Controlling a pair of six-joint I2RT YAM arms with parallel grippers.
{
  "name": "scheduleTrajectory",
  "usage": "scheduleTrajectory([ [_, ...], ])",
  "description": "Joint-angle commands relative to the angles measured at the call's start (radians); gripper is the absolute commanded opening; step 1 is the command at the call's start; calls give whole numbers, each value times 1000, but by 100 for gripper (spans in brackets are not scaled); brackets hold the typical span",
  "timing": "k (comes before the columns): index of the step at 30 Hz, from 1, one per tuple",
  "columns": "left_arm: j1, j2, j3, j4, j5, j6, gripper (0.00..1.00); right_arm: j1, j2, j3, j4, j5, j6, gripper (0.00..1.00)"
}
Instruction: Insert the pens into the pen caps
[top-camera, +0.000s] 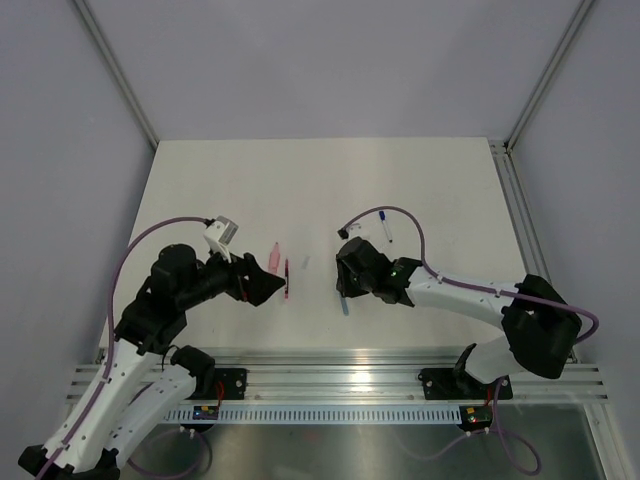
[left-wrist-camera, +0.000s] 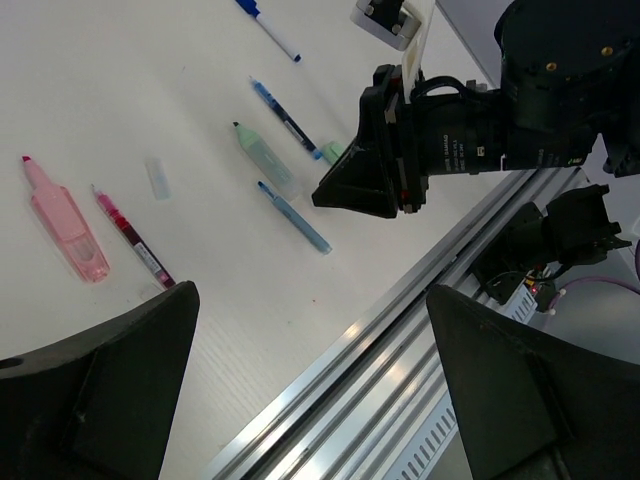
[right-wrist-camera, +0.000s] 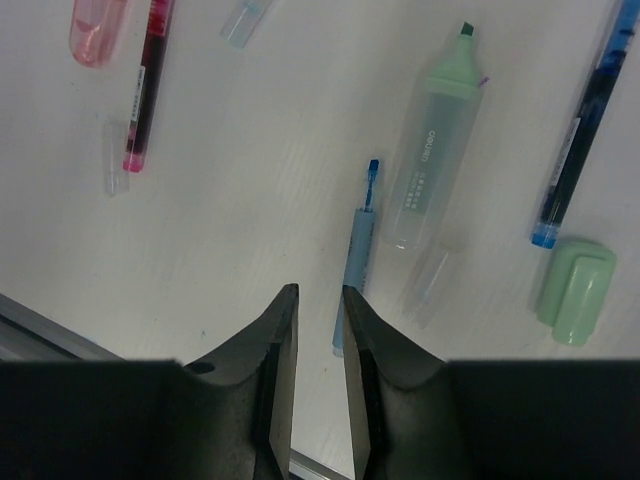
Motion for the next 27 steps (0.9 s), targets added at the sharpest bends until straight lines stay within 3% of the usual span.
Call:
scheduleTrajectory([
  [1,-5,-24,-23,-10,-76,19,98,38,43,22,14,85,49,30],
  [16,-4,-79,-43,-9,-83,27,98,77,217,135,-82,172,75,27],
  [27,-4,-94,-42,-9,-100,27,99,76,175,126,-76,174,83,27],
])
